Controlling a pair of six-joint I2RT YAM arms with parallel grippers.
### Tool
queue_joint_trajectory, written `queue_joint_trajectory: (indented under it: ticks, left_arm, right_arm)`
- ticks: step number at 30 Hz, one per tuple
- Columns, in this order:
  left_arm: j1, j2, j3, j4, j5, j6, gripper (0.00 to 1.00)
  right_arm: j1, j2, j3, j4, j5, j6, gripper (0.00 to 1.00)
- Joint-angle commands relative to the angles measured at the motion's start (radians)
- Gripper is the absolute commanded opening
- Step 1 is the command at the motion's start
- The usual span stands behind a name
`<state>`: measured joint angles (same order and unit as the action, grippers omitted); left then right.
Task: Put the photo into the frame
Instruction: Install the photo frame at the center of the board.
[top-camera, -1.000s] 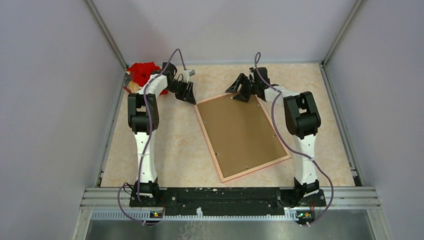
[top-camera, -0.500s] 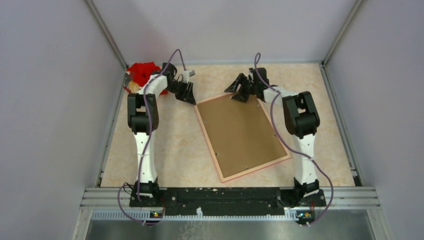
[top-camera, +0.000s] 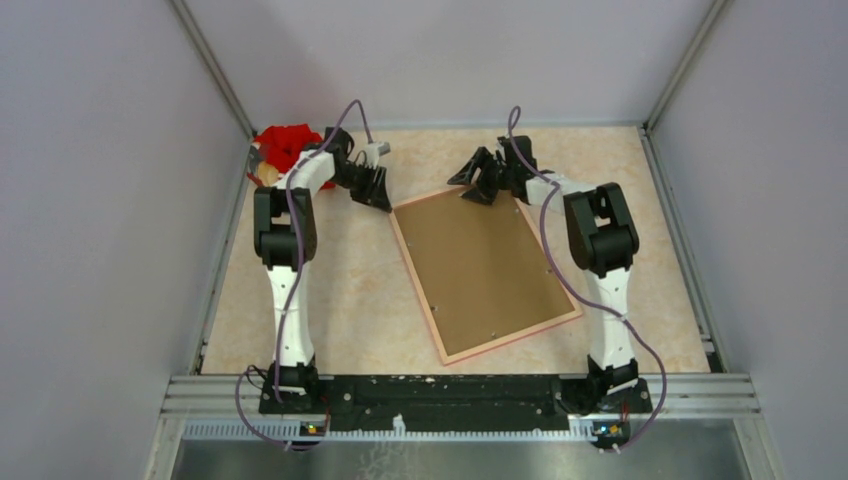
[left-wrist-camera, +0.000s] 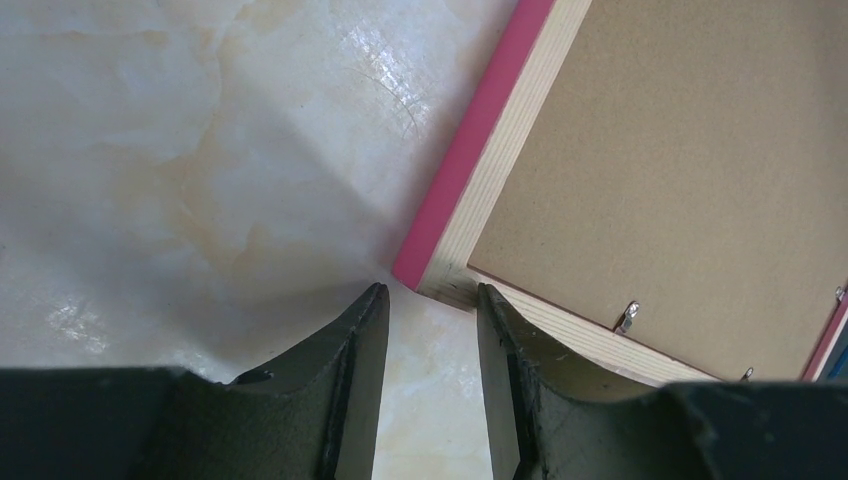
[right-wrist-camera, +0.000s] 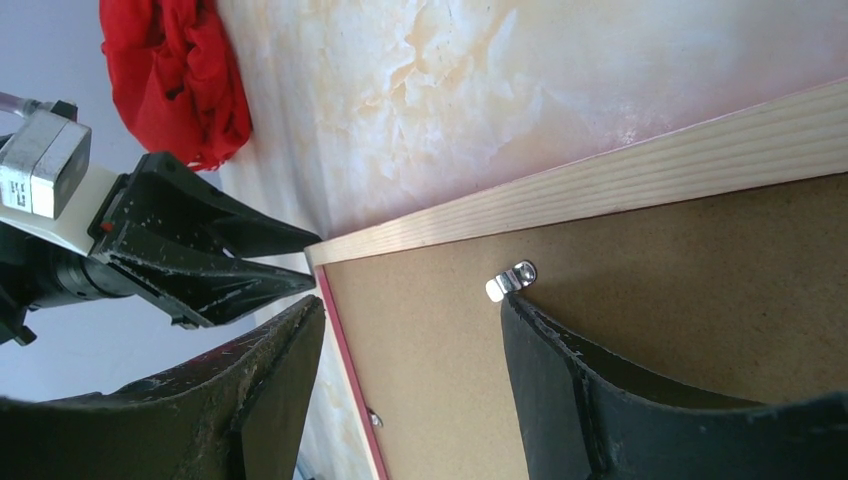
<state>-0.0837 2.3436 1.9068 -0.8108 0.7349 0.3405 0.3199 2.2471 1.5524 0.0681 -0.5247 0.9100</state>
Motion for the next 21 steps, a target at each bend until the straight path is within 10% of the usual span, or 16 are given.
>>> queue_joint_trajectory:
  ticks: [1,21]
  left_arm:
    - [-0.005,-0.041,-0.03,-0.02,-0.04,0.029,0.45]
    - [-0.005,-0.062,-0.041,-0.03,-0.032,0.035,0.45]
  right_arm:
    - [0.013,0.025,0.016,0.022,0.055,-0.001,0.66]
    - [0.02,0.03,-0.02,0.108,0.094,0.045,0.65]
